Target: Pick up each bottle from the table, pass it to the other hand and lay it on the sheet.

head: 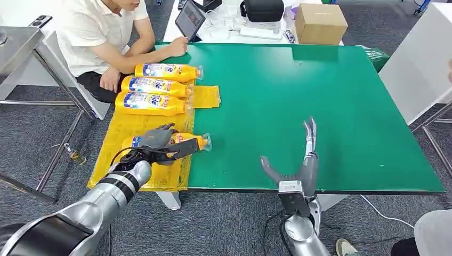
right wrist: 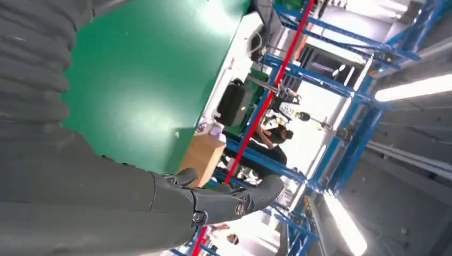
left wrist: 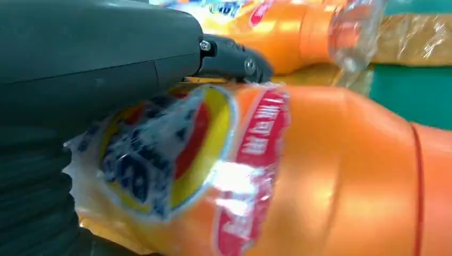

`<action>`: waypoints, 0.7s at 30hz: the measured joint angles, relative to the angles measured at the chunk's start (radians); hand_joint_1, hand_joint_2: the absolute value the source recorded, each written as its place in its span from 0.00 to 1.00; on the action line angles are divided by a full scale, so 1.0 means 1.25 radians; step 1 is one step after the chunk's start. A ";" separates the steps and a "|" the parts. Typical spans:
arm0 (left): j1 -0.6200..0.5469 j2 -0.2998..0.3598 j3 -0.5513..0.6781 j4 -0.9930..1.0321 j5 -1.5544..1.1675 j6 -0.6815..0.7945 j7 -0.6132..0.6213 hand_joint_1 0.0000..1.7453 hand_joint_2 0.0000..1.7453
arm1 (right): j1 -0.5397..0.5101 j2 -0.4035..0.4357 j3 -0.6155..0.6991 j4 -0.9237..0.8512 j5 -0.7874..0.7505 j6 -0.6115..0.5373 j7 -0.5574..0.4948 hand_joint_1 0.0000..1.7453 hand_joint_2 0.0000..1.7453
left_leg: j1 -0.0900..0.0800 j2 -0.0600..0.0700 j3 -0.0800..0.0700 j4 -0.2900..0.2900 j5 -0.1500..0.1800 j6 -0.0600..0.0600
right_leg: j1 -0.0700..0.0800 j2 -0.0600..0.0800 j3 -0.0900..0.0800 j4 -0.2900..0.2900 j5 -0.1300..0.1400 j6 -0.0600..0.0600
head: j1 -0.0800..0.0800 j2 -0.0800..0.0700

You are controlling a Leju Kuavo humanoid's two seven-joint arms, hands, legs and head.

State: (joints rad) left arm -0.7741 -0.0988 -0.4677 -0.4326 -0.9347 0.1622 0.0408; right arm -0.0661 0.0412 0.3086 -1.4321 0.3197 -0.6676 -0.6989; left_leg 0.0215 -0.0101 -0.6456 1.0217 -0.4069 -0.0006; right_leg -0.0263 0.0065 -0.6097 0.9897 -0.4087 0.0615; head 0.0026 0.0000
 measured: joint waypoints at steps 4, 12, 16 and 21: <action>0.000 -0.005 0.007 0.008 0.023 -0.022 -0.026 0.00 1.00 | 0.000 -0.004 0.002 0.017 -0.007 -0.004 0.000 0.00 1.00 | 0.000 -0.001 0.000 0.000 0.000 0.000 | 0.000 0.000 0.001 0.000 0.000 0.000 | 0.000 0.000; 0.023 -0.023 0.028 -0.023 0.072 0.019 -0.153 0.00 1.00 | 0.001 -0.016 0.007 0.044 -0.015 -0.017 0.000 0.00 1.00 | 0.000 -0.001 0.000 0.000 0.000 0.000 | 0.000 0.000 0.000 0.000 0.000 0.000 | 0.000 0.000; 0.078 -0.049 0.027 -0.118 0.091 0.100 -0.201 0.00 1.00 | 0.003 -0.020 0.008 0.050 -0.009 -0.019 0.000 0.00 1.00 | 0.000 -0.001 0.000 0.000 0.000 0.000 | 0.000 0.000 0.000 0.000 0.000 0.000 | 0.000 0.000; 0.133 -0.060 0.022 -0.230 0.095 0.138 -0.214 0.00 1.00 | 0.011 -0.025 0.008 0.051 0.002 -0.019 0.000 0.00 1.00 | 0.000 0.000 -0.001 0.000 0.000 0.000 | 0.000 0.000 0.000 0.000 0.000 0.000 | 0.000 0.000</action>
State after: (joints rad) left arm -0.6077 -0.1736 -0.4406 -0.7203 -0.8160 0.3349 -0.2262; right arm -0.0522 0.0103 0.3182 -1.3684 0.3220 -0.6916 -0.6989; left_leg 0.0211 -0.0106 -0.6463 1.0218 -0.4074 -0.0005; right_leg -0.0265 0.0064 -0.6099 0.9894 -0.4090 0.0616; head 0.0023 0.0000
